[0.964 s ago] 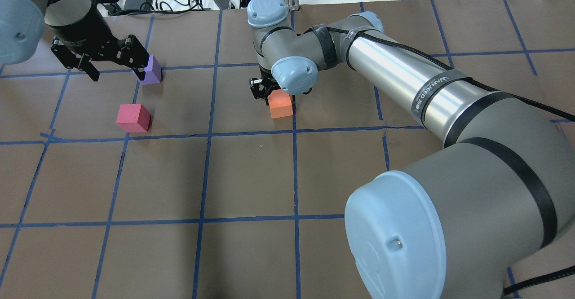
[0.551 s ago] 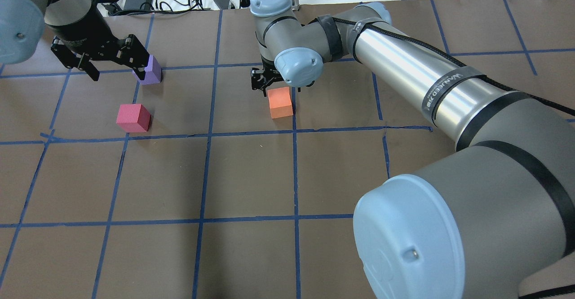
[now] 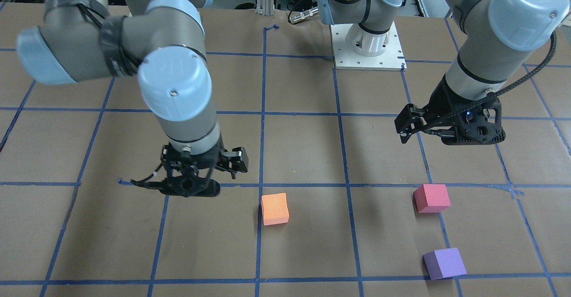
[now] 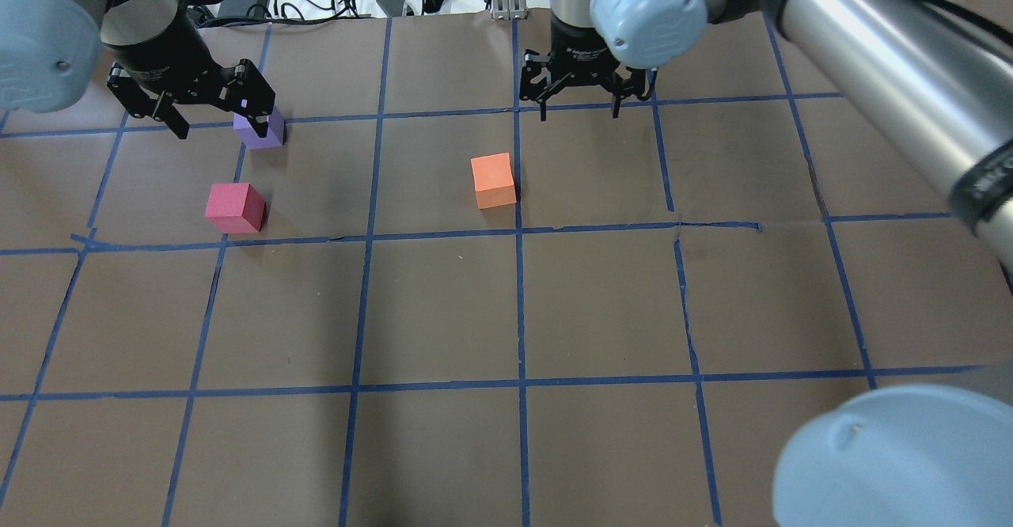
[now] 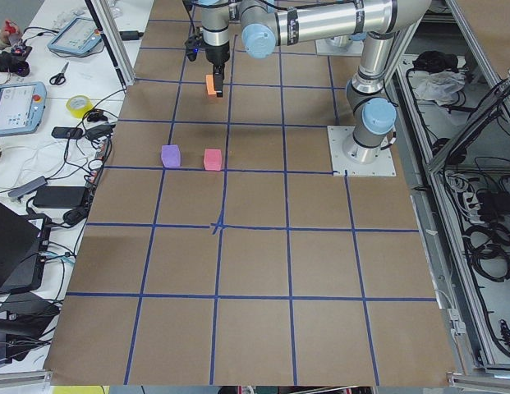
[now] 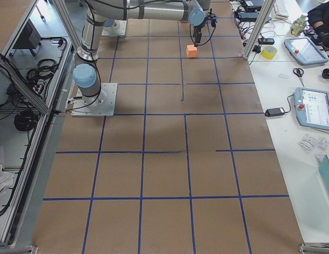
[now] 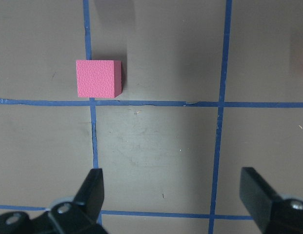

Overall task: Arrange blocks in a line
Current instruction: 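Reach the left gripper to the orange cube and grasp it while the right arm withdraws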

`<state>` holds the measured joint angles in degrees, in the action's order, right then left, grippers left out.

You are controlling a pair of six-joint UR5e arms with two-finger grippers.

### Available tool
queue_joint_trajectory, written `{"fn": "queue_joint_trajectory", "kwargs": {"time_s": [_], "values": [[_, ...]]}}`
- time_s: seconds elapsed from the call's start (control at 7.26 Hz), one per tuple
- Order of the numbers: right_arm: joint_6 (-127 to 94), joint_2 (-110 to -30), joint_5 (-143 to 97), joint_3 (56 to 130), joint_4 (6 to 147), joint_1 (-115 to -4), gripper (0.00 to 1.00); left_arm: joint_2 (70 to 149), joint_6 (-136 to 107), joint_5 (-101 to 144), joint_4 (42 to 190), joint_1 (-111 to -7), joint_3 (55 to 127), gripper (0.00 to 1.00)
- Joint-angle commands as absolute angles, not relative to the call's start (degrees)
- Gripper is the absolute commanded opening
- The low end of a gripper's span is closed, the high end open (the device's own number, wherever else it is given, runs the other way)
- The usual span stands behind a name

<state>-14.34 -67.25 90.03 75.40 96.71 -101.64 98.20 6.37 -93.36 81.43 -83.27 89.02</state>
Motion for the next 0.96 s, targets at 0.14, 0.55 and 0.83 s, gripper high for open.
{"fn": "queue_joint_trajectory", "kwargs": {"time_s": [0.14, 0.55, 0.83], "values": [[-10.3, -82.0, 89.9, 84.4, 92.4, -92.2, 1.0, 103.3, 1.1, -92.6, 74.2, -88.6, 89.0, 1.0], [-10.0, -86.0, 90.3, 88.7, 92.5, -91.1, 1.0, 109.1, -6.9, -92.5, 69.0, -95.4, 86.5, 1.0], [-10.0, -86.9, 90.0, 90.7, 93.6, -91.1, 1.0, 112.9, -8.7, -92.6, 64.7, -100.0, 85.6, 1.0]]}}
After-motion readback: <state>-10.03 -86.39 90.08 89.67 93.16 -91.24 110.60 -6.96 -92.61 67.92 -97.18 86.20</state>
